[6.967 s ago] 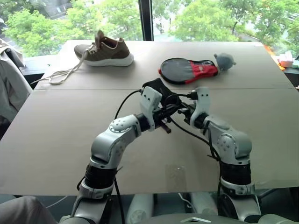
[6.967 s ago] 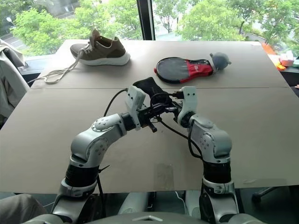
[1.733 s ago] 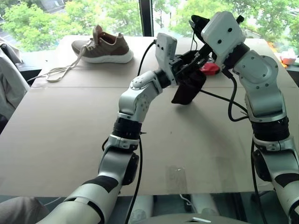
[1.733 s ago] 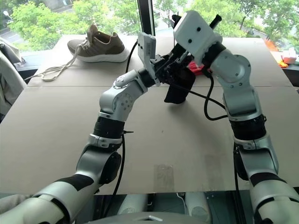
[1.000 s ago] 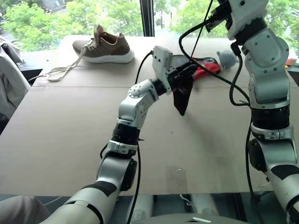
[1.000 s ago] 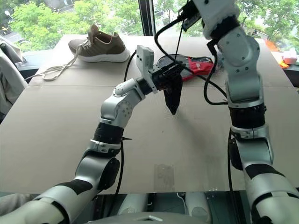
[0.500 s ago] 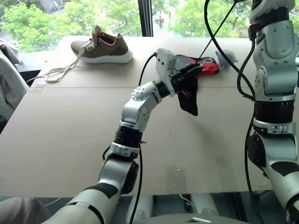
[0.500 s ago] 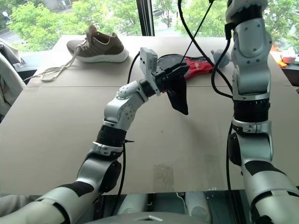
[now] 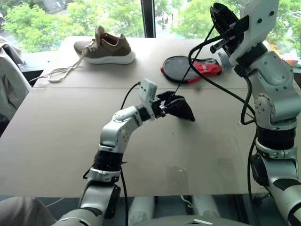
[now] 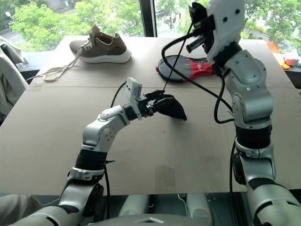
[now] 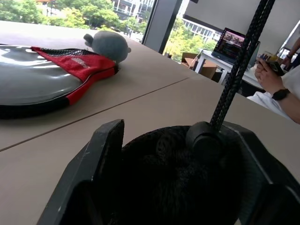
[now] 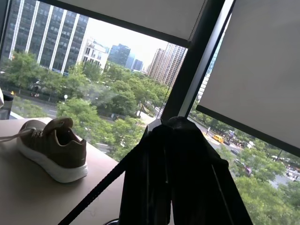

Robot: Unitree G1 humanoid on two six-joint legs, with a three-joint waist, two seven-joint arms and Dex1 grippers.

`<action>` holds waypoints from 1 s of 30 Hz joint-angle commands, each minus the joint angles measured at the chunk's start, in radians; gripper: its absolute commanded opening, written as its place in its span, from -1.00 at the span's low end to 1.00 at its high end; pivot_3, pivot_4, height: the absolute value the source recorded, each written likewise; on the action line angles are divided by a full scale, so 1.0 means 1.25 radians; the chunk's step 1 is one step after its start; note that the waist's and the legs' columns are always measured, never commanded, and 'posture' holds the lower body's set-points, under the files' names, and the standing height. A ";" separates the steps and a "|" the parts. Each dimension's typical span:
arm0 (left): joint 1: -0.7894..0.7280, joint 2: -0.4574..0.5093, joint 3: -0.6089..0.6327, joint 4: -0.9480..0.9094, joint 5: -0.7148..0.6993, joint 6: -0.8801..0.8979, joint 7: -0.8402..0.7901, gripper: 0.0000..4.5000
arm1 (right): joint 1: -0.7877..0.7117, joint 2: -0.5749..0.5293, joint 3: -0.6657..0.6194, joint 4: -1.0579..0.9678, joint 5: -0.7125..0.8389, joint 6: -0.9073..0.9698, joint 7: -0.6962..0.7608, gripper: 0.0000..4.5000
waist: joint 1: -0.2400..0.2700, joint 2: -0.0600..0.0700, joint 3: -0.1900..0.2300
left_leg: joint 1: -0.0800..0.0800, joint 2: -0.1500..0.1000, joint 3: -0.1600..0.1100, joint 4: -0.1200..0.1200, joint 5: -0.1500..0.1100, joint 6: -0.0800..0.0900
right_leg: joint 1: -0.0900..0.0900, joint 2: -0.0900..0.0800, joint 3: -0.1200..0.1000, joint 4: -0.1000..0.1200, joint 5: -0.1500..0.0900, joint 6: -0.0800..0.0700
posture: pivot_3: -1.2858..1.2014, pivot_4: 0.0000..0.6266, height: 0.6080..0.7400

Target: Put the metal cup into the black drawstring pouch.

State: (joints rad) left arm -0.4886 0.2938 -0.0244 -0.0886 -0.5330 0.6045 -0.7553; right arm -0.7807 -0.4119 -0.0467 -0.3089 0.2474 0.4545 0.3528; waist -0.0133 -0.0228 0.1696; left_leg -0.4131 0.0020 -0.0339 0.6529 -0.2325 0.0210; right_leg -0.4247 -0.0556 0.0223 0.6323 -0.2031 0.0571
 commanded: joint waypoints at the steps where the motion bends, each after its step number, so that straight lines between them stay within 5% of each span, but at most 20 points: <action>1: 0.084 0.116 0.071 -0.101 -0.084 0.093 -0.062 0.65 | 0.119 -0.045 -0.026 -0.082 0.038 0.071 0.043 -1.00 | -0.002 0.000 0.000 | 0.000 0.000 0.000 0.000 0.000 0.000 | 0.000 0.000 0.000 0.000 0.000 0.000 | 0.03 -0.52 1.00; 5: 0.207 0.268 0.118 -0.146 -0.096 0.117 -0.141 0.65 | 0.277 -0.079 0.003 -0.142 0.042 0.116 0.072 -1.00 | -0.003 0.001 0.000 | 0.002 0.001 0.000 -0.001 0.000 0.000 | 0.001 0.002 0.000 0.001 0.000 -0.001 | 0.03 -0.52 1.00; 11: 0.328 0.344 0.154 -0.139 -0.076 0.059 -0.187 0.65 | 0.439 -0.105 0.025 -0.149 0.032 0.070 0.128 -1.00 | 0.003 0.001 0.000 | 0.005 0.002 0.001 -0.001 0.000 0.000 | 0.004 0.001 0.001 -0.001 -0.002 -0.003 | 0.03 -0.52 1.00; 15: 0.348 0.335 0.172 -0.104 -0.076 0.053 -0.170 0.66 | 0.516 -0.128 -0.005 -0.137 0.071 0.048 0.188 -0.48 | 0.005 0.001 0.000 | 0.009 0.002 0.001 -0.001 0.000 0.000 | 0.009 0.000 0.000 -0.005 -0.002 -0.003 | 0.03 -0.52 1.00; 20: 0.394 0.341 0.155 -0.100 0.001 -0.057 -0.168 0.66 | 0.648 -0.156 -0.069 -0.128 0.123 -0.007 0.284 0.60 | 0.003 0.001 0.000 | 0.010 0.003 0.002 -0.003 0.000 0.000 | 0.010 0.001 0.001 -0.004 -0.002 -0.003 | 0.03 -0.52 1.00; 30: 0.486 0.370 0.198 -0.114 0.079 -0.212 -0.168 0.66 | 0.824 -0.233 -0.211 0.147 0.130 -0.295 0.535 0.60 | 0.003 0.001 0.000 | 0.013 0.004 0.006 -0.003 0.000 0.000 | 0.010 0.000 0.003 -0.005 -0.004 0.000 | 0.03 -0.52 1.00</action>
State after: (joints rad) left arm 0.1220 0.7529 0.2007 -0.2057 -0.4428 0.3768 -0.9638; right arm 0.2482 -0.6942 -0.2816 -0.1462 0.4101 0.1658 0.9792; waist -0.0102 -0.0220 0.1697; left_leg -0.3970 0.0076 -0.0265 0.6497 -0.2329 0.0212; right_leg -0.4118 -0.0550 0.0263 0.6264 -0.2083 0.0569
